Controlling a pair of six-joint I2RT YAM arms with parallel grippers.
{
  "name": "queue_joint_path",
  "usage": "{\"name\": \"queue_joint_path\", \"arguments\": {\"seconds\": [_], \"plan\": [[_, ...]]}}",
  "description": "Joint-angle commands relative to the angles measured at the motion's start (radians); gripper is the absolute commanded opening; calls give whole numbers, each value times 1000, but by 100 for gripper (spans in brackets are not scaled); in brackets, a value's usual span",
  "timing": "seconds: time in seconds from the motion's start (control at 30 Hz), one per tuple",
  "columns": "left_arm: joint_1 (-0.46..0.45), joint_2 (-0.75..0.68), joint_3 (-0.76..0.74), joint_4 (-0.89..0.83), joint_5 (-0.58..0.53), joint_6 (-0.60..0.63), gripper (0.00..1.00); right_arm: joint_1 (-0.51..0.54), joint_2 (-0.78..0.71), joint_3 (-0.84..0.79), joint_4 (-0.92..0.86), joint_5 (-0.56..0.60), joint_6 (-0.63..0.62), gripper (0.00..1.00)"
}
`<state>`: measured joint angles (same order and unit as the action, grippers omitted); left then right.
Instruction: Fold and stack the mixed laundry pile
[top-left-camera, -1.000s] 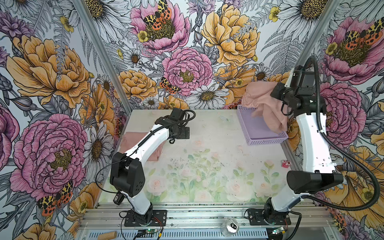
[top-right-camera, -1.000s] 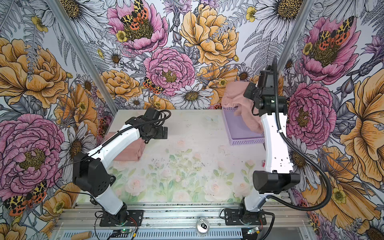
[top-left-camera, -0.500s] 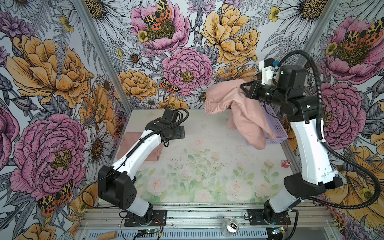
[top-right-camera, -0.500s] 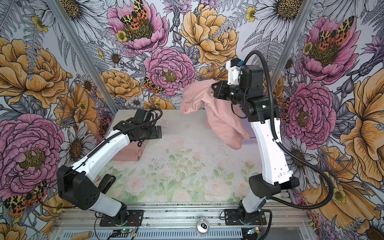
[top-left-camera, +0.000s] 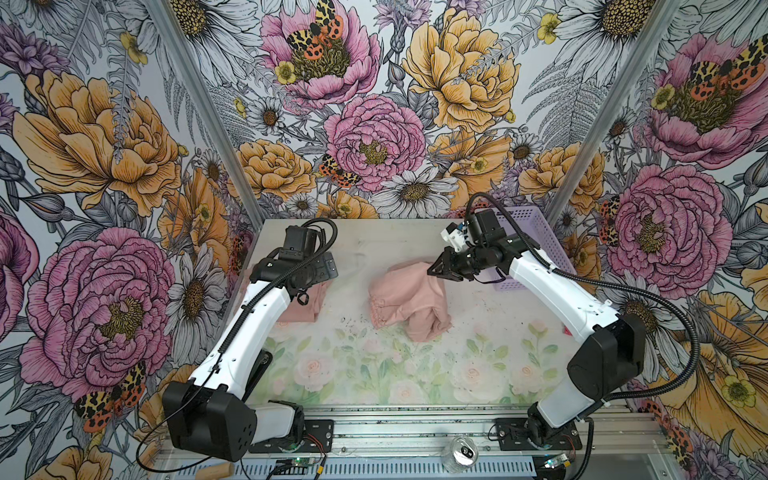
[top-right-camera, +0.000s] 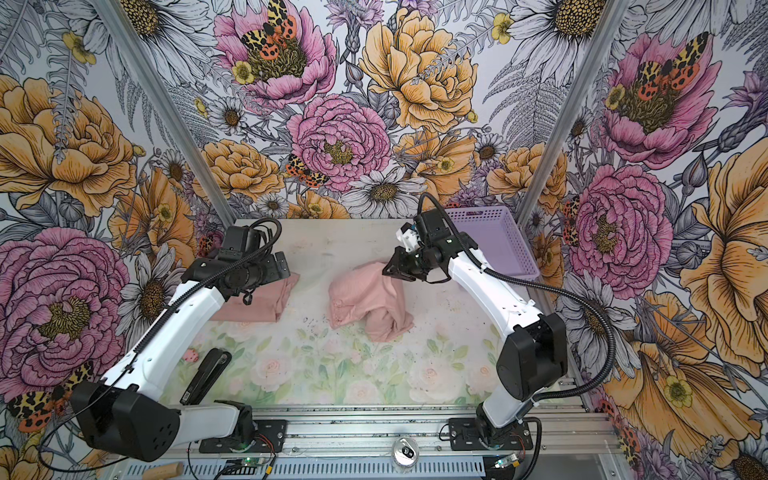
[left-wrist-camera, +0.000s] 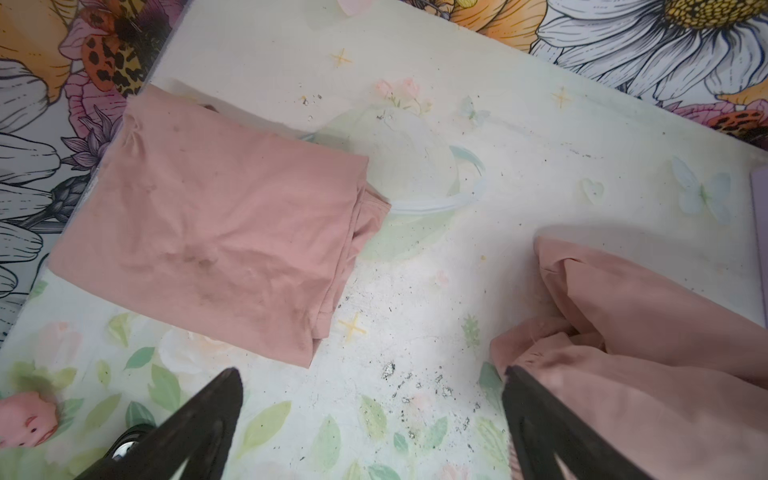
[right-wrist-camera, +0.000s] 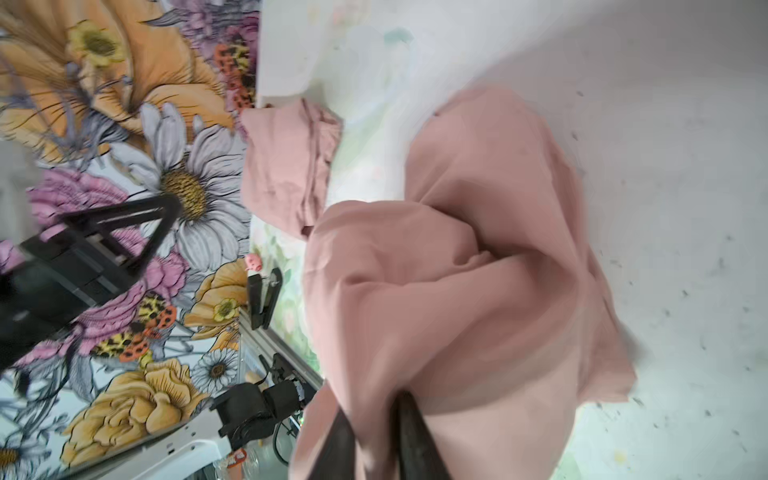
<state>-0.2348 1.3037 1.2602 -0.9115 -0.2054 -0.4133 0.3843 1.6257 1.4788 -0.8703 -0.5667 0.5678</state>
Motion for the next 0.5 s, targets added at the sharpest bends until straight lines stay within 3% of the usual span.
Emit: {"name": "queue_joint_path", "arguments": {"seconds": [0.0,0.1,0.3,0.47], "plan": [[-59,22,-29,13,51,-11,99,-23,-36,-42,36,156,-1,40],[-149,43,-69,13,100,-37,99,-28,-59,-63,31,231,9,49],[-341,48,-218,30,191,-156,95,-43,-98,-106,33,260,14,53],[-417,79,-330,161,283,-219,88,-44,-116,-133,36,267,14,54]]}}
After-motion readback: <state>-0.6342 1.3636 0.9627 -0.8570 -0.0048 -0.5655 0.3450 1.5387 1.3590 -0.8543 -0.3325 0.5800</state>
